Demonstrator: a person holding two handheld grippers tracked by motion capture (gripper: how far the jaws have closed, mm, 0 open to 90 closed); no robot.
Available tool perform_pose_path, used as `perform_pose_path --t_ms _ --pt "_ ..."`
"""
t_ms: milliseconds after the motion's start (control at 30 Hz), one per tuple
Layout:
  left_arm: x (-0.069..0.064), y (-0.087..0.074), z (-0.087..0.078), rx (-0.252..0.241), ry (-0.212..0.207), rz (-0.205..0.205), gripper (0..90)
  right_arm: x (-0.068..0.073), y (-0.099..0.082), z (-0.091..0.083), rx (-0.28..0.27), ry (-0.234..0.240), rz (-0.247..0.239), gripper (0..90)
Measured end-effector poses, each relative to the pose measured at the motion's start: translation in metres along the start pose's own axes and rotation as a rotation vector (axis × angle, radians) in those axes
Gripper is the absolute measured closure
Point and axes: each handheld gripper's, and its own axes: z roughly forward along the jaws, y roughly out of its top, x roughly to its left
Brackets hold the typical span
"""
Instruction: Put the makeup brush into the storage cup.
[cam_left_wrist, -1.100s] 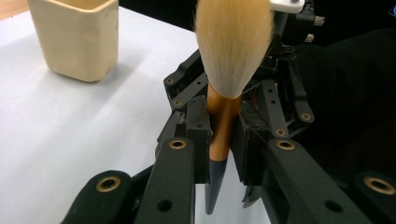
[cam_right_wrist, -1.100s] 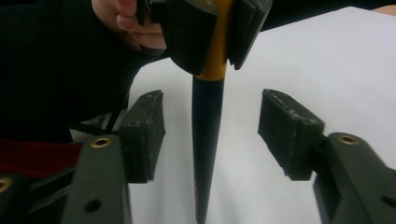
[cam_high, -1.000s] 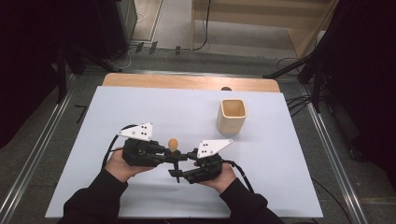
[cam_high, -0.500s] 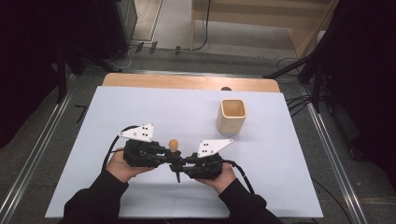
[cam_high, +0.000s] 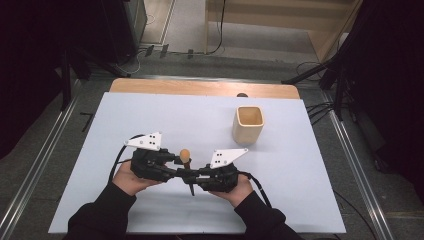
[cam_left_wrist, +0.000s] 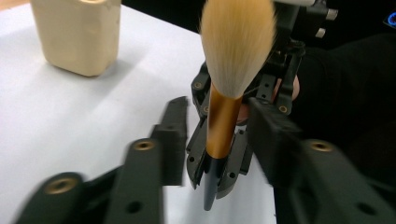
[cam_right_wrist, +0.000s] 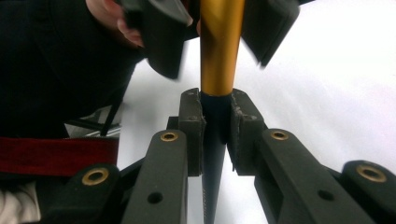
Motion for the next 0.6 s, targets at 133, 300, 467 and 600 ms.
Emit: perform_pose_path --t_ms 133,300,467,600 --pt "0.001 -0.001 -0.004 -0.016 0.041 0.005 42.7 -0.001 0.000 -0.002 -0.002 -0.007 0.017 78.5" --pt "0.000 -0.002 -0.008 -0.008 0.049 0.013 36.2 -0.002 0.001 -0.004 0.000 -0.019 0.032 78.5" --pt "0.001 -0.006 -0.011 -0.008 0.064 0.010 31.9 -0.003 0.003 -0.009 -0.002 -0.036 0.023 78.5" --pt "0.004 -0.009 -0.013 -0.015 0.070 0.004 30.2 -0.004 0.004 -0.011 0.001 -0.048 0.024 78.5"
